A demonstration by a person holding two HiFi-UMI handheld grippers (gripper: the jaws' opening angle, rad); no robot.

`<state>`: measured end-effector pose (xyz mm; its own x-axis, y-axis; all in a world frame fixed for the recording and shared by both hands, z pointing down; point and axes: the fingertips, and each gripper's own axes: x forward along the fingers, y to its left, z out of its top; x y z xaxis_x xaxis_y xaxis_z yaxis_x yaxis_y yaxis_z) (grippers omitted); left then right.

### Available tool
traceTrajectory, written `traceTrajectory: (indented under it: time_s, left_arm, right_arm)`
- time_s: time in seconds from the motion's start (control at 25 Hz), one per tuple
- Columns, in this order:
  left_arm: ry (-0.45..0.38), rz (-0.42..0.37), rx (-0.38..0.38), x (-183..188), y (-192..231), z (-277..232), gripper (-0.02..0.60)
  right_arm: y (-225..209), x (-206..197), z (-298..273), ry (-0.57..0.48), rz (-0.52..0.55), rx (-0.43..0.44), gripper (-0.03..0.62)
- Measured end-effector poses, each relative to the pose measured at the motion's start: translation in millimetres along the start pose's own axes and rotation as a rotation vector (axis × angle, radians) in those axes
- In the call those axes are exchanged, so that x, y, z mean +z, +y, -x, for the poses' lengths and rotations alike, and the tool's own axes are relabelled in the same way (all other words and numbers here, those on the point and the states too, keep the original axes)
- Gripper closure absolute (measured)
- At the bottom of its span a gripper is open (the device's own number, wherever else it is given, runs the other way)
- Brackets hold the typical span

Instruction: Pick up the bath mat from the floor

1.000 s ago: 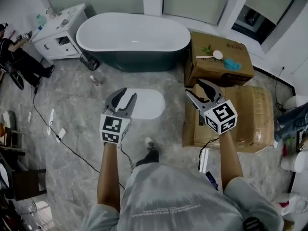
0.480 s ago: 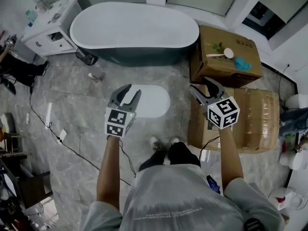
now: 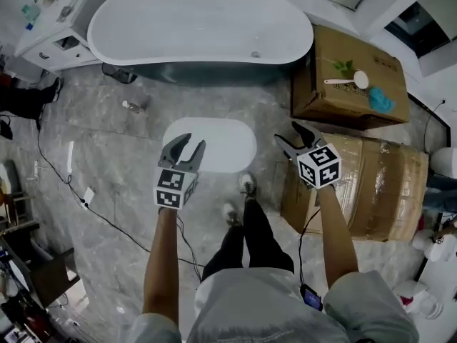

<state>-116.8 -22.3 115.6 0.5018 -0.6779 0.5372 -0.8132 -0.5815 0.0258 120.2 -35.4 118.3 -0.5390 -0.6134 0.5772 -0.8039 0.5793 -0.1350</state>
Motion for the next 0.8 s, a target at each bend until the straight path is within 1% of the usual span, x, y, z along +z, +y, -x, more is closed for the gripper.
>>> traceTrajectory:
  time_s: [0.16, 0.4, 0.6, 0.72, 0.8]
  left_arm:
    - [0.06, 0.051, -0.004, -39.3, 15.5, -55.4, 0.42]
    - [0.147, 0.116, -0.02, -106.8, 28.1, -141.4, 0.42]
    - [0.216, 0.152, -0.026, -183.6, 33.8, -209.5, 0.414]
    - [0.24, 0.187, -0.041, -235.2, 32.0, -249.0, 0.407]
    - [0.267, 0.199, -0.063, -276.9, 27.1, -275.2, 0.403]
  right_arm:
    - [-34.3, -47.6, -66.8, 0.084, -0.054, 0.025, 0.321]
    - [-67.7, -118.6, -155.8, 0.174, -0.083, 0.074, 0.321]
    - [-85.4, -194.4, -225.3, 0.235, -0.162, 0.117, 0.31]
    - [-100.0, -250.6, -270.3, 0.276, -0.206, 0.114, 0.303]
    - [-107.2, -293.6, -300.7, 0.308, -0.236, 0.113, 0.299]
